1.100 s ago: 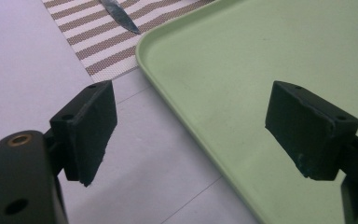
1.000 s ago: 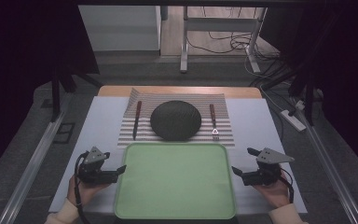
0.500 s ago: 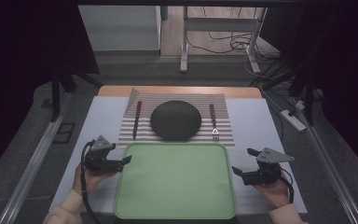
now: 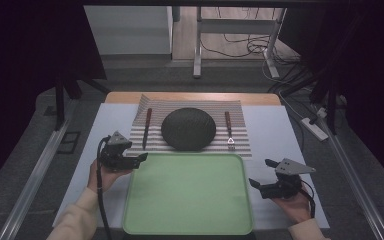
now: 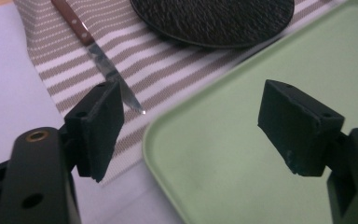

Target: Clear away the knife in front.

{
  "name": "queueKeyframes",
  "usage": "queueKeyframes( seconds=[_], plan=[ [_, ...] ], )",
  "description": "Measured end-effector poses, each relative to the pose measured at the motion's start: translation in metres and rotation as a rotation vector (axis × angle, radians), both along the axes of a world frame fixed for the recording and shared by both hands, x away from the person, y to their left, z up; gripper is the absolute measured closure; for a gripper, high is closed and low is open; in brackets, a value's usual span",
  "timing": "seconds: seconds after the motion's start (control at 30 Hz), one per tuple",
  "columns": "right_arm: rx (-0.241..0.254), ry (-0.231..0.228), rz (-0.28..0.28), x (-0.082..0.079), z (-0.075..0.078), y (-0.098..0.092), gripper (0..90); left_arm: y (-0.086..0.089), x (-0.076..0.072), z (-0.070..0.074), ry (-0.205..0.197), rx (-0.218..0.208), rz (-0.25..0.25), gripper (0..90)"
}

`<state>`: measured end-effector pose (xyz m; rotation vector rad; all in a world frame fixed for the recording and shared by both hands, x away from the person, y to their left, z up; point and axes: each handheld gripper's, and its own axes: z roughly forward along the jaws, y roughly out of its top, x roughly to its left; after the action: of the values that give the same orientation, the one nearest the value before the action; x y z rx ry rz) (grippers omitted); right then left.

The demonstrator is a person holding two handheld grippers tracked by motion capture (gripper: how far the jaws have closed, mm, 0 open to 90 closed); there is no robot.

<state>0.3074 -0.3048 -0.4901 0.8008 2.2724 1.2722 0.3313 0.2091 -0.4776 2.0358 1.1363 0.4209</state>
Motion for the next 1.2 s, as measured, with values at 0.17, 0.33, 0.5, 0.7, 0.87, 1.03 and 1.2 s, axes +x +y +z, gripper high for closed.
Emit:
queueKeyframes(
  seconds=[0.17,0.33,0.5,0.7,0.87,1.03,1.2],
  plan=[
    [-0.006,0.000,0.003,0.000,0.000,0.000,7.6,-0.004,0.018,-0.001,0.009,-0.001,-0.002,26.8],
    [-0.005,0.003,0.001,0.001,0.000,-0.001,7.6,-0.010,0.038,-0.002,0.014,0.007,-0.016,29.5],
    [-0.009,0.005,0.002,0.001,-0.001,-0.001,7.7,-0.013,0.057,-0.006,0.033,0.027,-0.011,30.1],
    [-0.011,0.007,0.002,0.002,-0.002,-0.001,7.7,-0.008,0.076,-0.016,0.048,0.037,-0.005,57.2],
    [-0.021,0.013,0.001,0.002,-0.003,0.000,7.7,-0.009,0.088,-0.026,0.092,0.035,-0.027,88.8],
    [-0.021,0.010,-0.005,0.002,-0.003,-0.001,7.8,-0.015,0.098,-0.041,0.136,0.087,-0.031,88.8],
    [-0.025,0.011,-0.005,0.002,-0.003,-0.001,7.8,-0.017,0.102,-0.051,0.170,0.107,-0.034,88.8]
  ],
)
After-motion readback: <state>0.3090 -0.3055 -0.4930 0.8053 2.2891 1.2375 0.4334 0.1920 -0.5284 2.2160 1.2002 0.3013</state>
